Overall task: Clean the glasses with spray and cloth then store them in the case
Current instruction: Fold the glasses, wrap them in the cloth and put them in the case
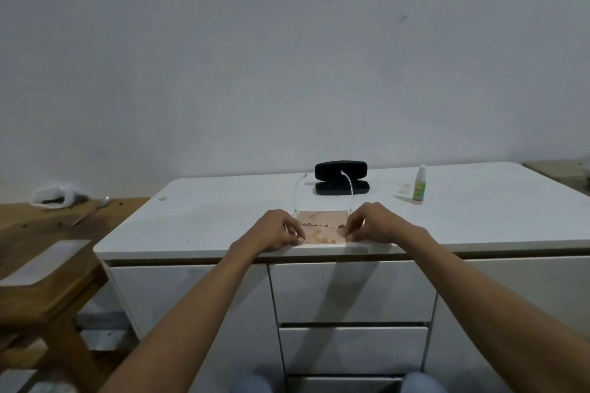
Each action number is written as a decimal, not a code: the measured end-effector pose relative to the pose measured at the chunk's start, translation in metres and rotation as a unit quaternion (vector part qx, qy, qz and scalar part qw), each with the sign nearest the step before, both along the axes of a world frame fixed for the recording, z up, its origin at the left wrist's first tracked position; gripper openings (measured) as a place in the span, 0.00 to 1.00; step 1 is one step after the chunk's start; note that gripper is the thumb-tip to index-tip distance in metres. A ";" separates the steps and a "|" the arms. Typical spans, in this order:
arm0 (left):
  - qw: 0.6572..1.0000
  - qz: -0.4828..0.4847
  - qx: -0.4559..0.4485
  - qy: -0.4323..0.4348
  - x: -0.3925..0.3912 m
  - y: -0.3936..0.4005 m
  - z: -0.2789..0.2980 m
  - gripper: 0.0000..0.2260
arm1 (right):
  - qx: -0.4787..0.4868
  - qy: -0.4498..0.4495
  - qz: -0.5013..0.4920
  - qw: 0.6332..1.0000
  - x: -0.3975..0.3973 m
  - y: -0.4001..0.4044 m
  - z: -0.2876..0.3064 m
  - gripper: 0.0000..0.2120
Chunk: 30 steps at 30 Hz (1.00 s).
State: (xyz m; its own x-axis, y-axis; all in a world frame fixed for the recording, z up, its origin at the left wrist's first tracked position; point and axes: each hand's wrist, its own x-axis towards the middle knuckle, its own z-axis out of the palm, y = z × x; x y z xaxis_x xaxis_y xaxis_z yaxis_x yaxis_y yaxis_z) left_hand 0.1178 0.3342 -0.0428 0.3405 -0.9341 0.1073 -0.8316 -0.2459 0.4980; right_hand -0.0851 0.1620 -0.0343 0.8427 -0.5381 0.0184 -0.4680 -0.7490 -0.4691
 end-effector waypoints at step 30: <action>0.959 0.199 -0.189 -0.069 -0.013 -0.060 -0.020 0.05 | -0.132 -0.182 -0.096 0.970 0.032 -0.015 -0.020 0.07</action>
